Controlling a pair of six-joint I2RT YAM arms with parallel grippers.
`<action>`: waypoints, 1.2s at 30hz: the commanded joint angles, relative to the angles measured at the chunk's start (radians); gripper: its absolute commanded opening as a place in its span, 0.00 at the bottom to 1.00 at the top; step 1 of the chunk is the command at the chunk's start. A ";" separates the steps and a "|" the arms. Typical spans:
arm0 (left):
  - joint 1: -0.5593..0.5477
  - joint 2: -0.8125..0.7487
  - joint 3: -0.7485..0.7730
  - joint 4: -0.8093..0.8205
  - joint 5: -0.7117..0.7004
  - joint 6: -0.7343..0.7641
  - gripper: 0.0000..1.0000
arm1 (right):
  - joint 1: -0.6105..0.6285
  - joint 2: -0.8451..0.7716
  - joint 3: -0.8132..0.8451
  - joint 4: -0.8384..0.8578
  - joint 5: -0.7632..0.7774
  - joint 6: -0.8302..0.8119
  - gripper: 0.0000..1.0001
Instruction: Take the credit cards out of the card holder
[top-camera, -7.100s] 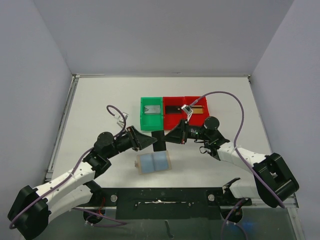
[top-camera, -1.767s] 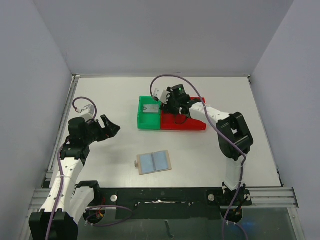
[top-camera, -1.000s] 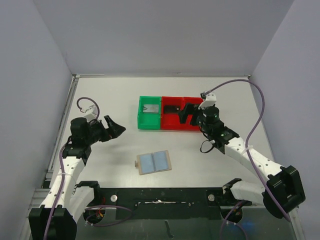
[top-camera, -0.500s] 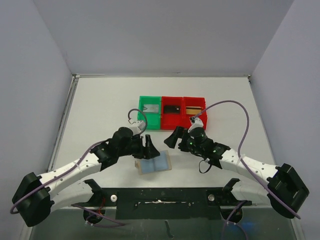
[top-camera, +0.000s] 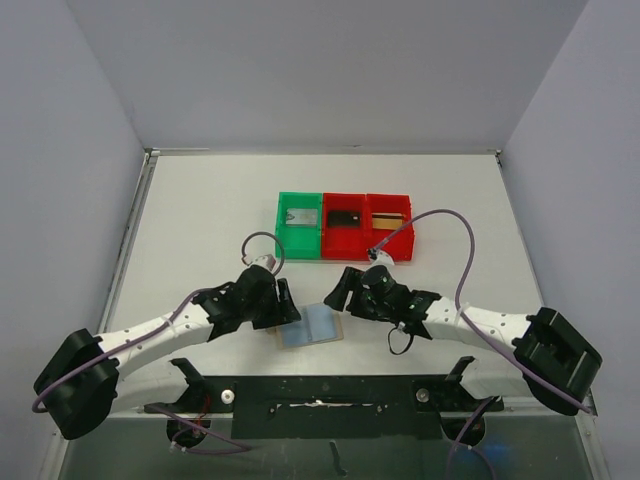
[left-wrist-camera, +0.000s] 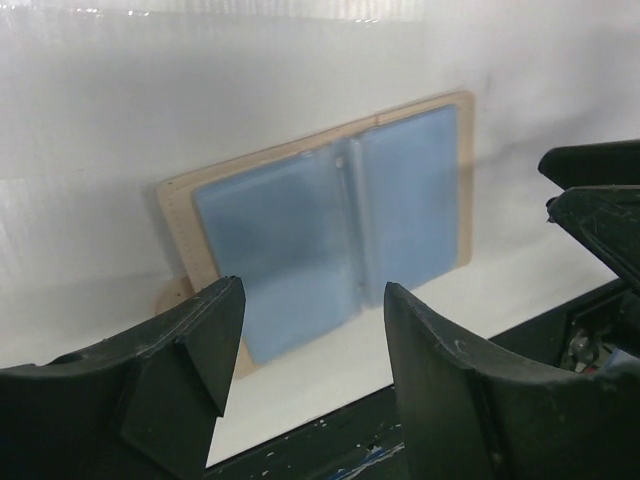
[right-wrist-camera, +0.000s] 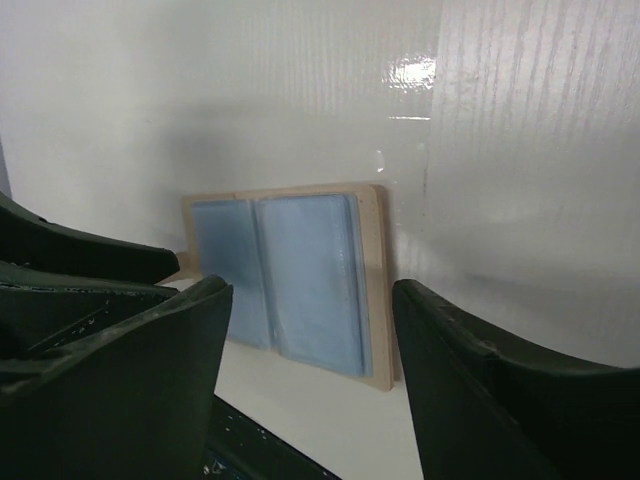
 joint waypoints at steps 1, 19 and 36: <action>0.004 0.049 0.012 -0.025 -0.024 -0.010 0.55 | 0.014 0.059 0.059 0.031 -0.057 -0.006 0.63; 0.006 0.009 0.003 -0.100 -0.085 0.011 0.54 | 0.045 0.224 0.159 -0.076 -0.093 -0.018 0.51; 0.004 0.100 -0.035 0.025 0.008 0.041 0.31 | 0.045 0.297 0.210 -0.020 -0.207 -0.049 0.25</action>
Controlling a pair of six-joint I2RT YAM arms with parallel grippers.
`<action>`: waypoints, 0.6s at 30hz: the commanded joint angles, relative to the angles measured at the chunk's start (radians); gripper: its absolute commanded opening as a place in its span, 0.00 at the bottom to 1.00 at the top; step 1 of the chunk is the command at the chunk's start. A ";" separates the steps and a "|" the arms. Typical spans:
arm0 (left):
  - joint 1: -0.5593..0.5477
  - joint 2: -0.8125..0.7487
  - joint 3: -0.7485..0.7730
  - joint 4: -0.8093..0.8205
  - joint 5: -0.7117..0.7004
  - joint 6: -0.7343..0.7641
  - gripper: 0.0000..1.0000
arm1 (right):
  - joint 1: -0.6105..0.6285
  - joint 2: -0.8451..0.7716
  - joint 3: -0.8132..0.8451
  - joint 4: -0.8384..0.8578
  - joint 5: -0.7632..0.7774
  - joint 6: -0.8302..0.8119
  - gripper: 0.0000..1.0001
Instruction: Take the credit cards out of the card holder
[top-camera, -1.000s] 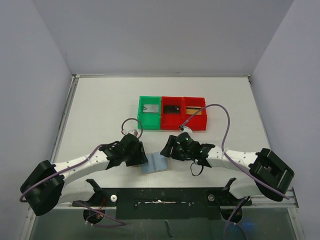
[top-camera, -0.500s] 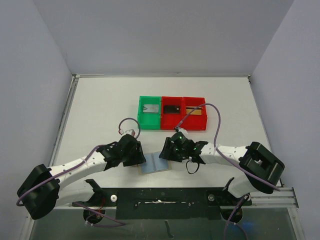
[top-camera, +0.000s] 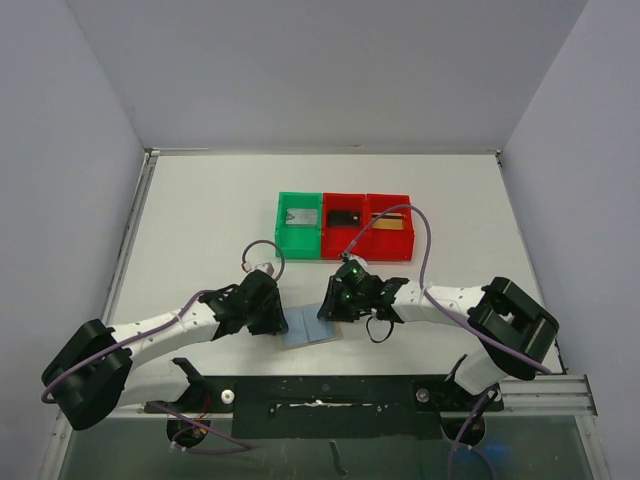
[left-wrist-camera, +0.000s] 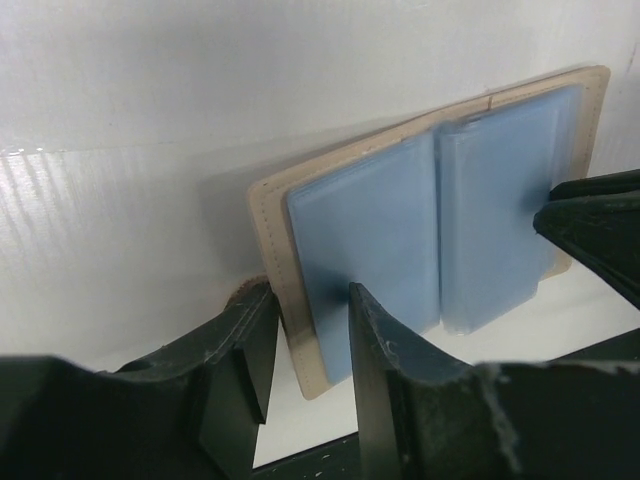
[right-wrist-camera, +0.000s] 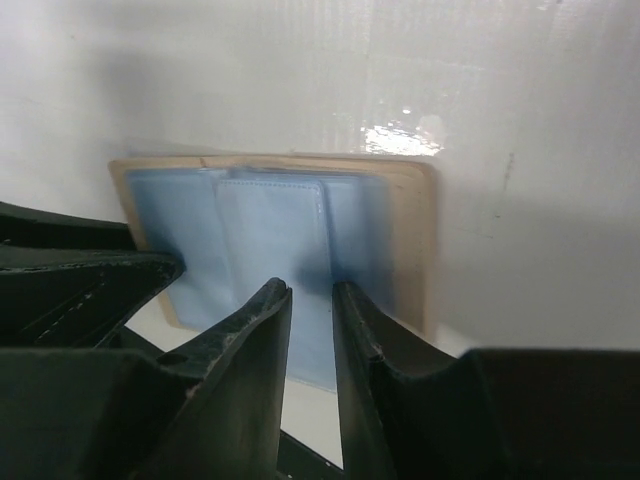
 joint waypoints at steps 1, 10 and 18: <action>-0.002 0.013 -0.007 0.072 0.039 0.012 0.30 | 0.006 0.000 0.029 0.095 -0.072 -0.012 0.25; -0.002 0.006 0.001 0.065 0.035 0.016 0.26 | 0.003 -0.024 0.032 0.094 -0.072 -0.024 0.26; -0.002 -0.015 0.008 0.061 0.027 0.014 0.23 | -0.002 0.009 0.038 0.265 -0.264 -0.044 0.32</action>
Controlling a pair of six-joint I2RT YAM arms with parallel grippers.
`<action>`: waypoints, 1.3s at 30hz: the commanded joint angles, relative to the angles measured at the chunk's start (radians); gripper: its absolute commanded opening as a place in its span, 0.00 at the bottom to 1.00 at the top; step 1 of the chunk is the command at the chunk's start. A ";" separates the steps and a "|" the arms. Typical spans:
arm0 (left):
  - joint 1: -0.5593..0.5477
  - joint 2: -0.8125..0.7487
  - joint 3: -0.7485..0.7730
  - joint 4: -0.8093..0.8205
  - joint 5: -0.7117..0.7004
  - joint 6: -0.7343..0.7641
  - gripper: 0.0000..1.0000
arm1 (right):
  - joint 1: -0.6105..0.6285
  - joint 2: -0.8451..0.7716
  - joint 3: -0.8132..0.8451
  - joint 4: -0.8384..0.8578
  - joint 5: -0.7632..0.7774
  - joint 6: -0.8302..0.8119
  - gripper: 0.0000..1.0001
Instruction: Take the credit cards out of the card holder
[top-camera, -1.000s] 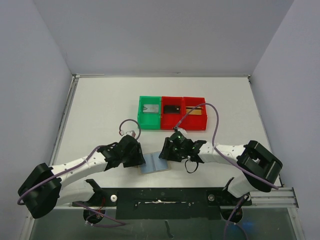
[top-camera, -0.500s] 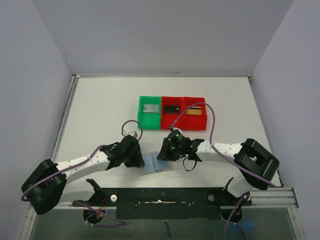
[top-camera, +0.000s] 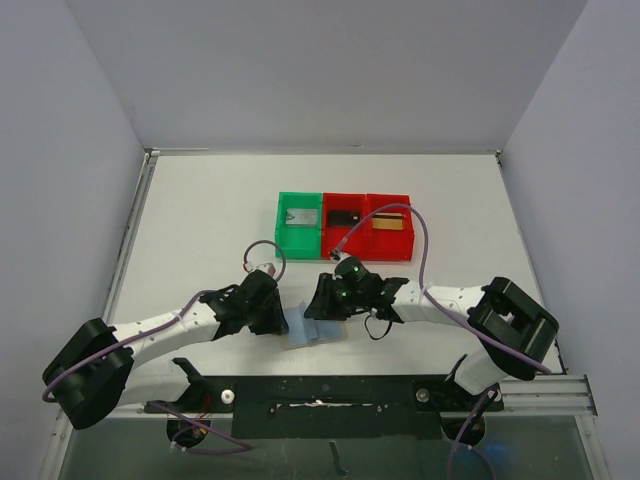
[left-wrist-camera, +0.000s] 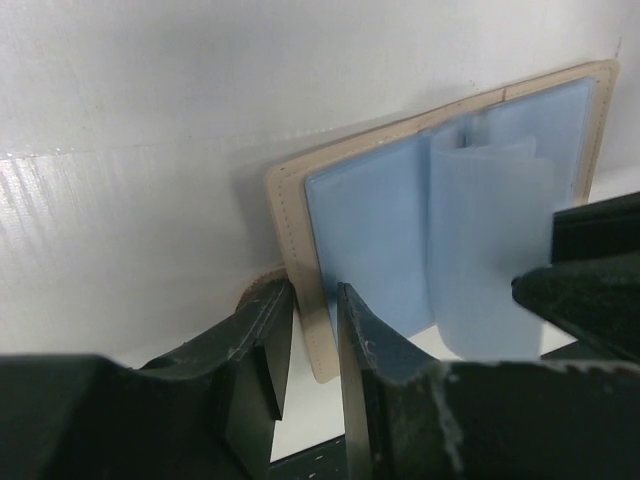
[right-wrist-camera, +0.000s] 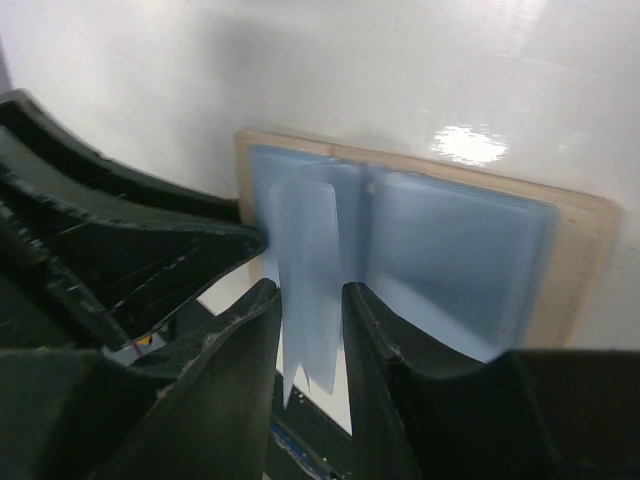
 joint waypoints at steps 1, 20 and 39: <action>-0.002 -0.029 0.015 0.027 -0.004 0.009 0.23 | 0.000 0.032 0.060 0.186 -0.189 -0.032 0.33; 0.004 -0.320 -0.008 0.026 -0.083 -0.045 0.43 | 0.011 -0.106 0.100 -0.219 0.193 -0.041 0.54; -0.030 -0.063 0.015 0.038 -0.005 -0.049 0.45 | 0.013 0.009 0.125 -0.312 0.193 -0.027 0.54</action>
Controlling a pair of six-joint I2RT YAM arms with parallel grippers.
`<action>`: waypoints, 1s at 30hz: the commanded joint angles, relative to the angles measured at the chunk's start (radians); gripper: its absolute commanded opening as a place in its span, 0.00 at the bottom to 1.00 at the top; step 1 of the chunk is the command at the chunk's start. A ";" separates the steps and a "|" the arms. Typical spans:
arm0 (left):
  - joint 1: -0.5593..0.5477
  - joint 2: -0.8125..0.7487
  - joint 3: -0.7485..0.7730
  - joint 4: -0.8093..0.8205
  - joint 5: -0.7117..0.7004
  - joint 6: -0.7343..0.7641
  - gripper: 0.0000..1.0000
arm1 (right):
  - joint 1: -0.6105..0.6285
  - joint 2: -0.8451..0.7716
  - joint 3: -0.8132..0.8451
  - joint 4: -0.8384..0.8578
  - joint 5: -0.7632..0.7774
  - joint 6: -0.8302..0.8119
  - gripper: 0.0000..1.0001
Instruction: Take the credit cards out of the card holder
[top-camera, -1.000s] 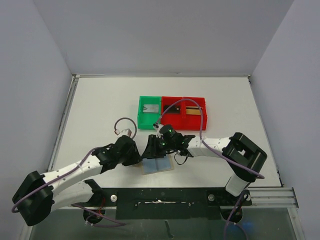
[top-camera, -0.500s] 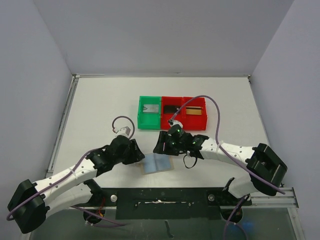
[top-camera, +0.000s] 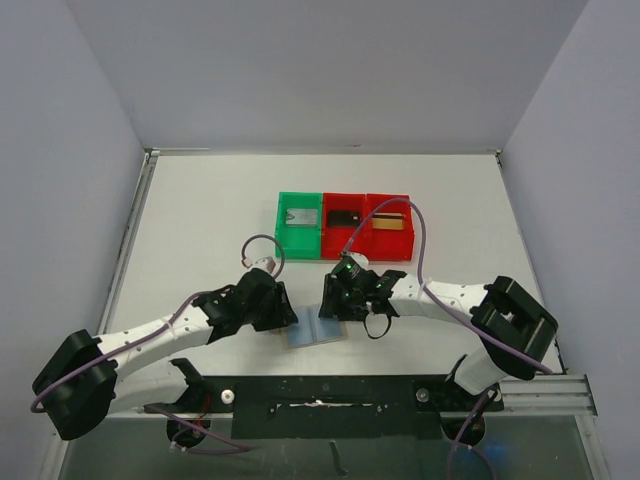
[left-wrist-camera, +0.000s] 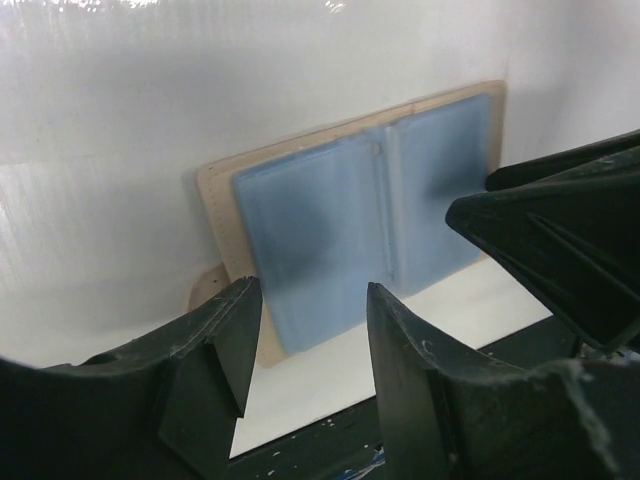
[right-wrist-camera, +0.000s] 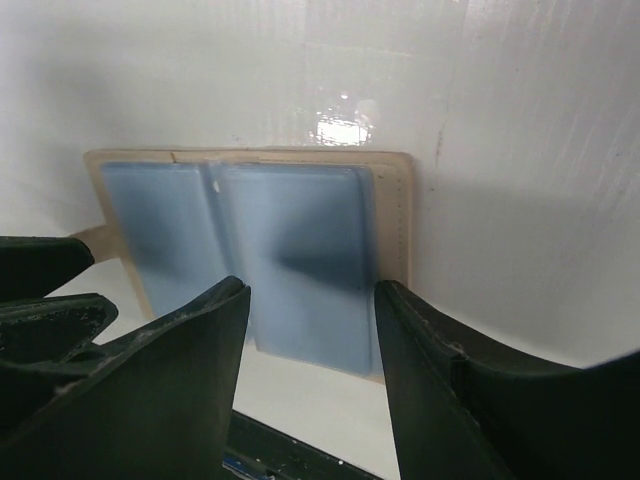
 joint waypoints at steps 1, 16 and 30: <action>-0.003 0.055 -0.004 0.019 0.005 -0.004 0.45 | 0.007 0.021 0.034 -0.007 0.005 0.003 0.53; -0.002 0.094 -0.053 0.080 0.023 -0.003 0.30 | 0.032 0.031 0.088 0.012 -0.032 -0.056 0.18; -0.003 0.063 -0.046 0.065 0.006 -0.005 0.28 | 0.039 0.021 0.116 0.002 -0.040 -0.069 0.23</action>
